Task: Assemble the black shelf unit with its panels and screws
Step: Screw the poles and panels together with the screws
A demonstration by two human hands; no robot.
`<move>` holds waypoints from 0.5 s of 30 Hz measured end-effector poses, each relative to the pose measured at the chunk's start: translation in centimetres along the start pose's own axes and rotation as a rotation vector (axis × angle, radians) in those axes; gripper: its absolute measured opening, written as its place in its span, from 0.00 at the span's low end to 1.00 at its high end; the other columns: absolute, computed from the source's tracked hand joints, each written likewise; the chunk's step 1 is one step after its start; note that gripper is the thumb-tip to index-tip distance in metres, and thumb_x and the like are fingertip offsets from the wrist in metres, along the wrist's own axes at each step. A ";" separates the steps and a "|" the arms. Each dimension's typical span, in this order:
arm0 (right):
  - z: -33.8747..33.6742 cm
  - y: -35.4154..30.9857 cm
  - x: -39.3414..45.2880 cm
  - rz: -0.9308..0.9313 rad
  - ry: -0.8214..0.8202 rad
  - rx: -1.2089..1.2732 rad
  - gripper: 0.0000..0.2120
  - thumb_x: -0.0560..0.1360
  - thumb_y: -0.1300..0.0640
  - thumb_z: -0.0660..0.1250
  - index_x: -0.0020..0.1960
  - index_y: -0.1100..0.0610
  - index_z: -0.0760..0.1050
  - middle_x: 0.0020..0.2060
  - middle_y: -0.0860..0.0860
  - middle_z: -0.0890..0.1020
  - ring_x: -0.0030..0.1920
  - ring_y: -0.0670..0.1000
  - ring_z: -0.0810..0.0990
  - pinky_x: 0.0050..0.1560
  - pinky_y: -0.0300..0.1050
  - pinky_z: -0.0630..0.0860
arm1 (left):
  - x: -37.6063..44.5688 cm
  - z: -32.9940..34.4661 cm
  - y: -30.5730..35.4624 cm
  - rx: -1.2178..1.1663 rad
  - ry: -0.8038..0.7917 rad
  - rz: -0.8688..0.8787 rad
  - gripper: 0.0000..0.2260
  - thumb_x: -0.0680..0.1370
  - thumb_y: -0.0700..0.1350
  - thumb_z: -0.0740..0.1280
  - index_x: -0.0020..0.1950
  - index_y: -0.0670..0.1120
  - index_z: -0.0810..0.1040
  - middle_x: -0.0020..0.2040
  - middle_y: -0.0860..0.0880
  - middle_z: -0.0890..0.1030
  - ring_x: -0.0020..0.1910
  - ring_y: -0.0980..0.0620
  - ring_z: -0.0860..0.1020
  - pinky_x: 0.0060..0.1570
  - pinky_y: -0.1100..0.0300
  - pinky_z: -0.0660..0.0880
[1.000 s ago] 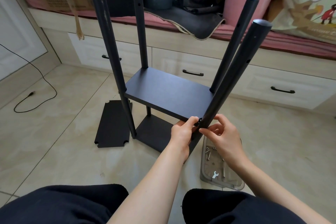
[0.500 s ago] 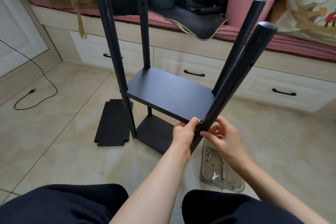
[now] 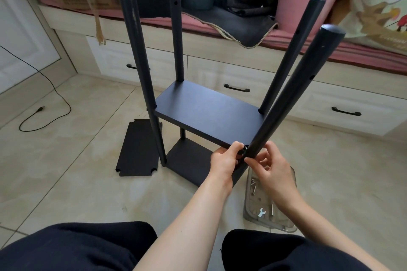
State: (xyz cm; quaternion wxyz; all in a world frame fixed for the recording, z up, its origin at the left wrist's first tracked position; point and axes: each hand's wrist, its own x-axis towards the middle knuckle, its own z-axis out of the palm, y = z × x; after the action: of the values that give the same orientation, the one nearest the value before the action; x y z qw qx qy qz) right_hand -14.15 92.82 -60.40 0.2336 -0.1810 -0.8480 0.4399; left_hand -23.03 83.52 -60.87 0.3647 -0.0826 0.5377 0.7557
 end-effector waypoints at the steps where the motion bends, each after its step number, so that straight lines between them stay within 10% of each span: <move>1: -0.1 0.1 0.1 0.004 -0.007 0.005 0.15 0.74 0.56 0.74 0.52 0.39 0.73 0.36 0.42 0.81 0.36 0.43 0.79 0.36 0.30 0.71 | 0.0 0.0 0.0 -0.003 -0.004 0.001 0.06 0.77 0.45 0.71 0.46 0.43 0.80 0.40 0.46 0.83 0.43 0.49 0.80 0.42 0.60 0.77; 15: -2.2 0.3 2.5 -0.154 -0.186 -0.110 0.18 0.68 0.57 0.79 0.46 0.37 0.76 0.37 0.40 0.78 0.35 0.43 0.75 0.36 0.33 0.70 | -0.3 0.2 0.6 -0.031 -0.036 -0.014 0.08 0.78 0.43 0.69 0.51 0.39 0.80 0.44 0.42 0.80 0.41 0.49 0.78 0.33 0.64 0.77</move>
State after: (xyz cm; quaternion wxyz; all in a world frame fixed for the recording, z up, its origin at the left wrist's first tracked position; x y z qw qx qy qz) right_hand -14.98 95.75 -58.87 0.1767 -0.0864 -0.9002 0.3885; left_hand -23.13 83.43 -60.16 0.3782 -0.0784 0.5187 0.7628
